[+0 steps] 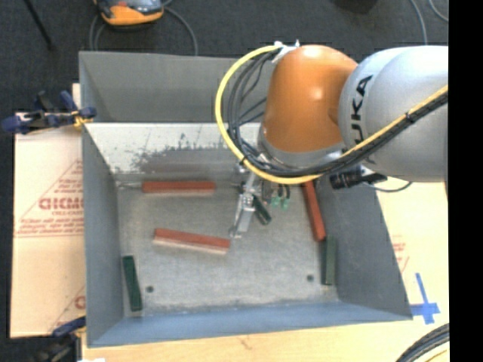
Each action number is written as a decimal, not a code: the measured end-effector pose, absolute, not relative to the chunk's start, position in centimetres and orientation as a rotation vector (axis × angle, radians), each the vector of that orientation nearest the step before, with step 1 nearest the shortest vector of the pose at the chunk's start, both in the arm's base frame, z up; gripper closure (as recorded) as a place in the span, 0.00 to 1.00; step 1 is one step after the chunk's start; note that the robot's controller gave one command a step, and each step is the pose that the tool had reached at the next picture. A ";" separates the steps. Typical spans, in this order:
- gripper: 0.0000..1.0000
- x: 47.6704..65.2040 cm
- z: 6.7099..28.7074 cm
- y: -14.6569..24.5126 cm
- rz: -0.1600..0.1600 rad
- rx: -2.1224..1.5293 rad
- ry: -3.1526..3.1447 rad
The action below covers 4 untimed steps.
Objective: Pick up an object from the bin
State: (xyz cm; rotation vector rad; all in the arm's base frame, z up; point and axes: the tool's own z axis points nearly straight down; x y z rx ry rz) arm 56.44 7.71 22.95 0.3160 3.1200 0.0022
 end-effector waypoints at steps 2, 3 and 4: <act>0.00 56.1 18.2 7.8 0.001 0.306 3.115; 0.00 55.8 16.6 7.9 0.000 0.304 3.117; 0.00 56.5 13.5 6.3 -0.002 0.299 3.130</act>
Offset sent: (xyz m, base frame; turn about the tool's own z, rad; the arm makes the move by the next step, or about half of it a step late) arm -0.0149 0.0045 -0.1209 -0.0195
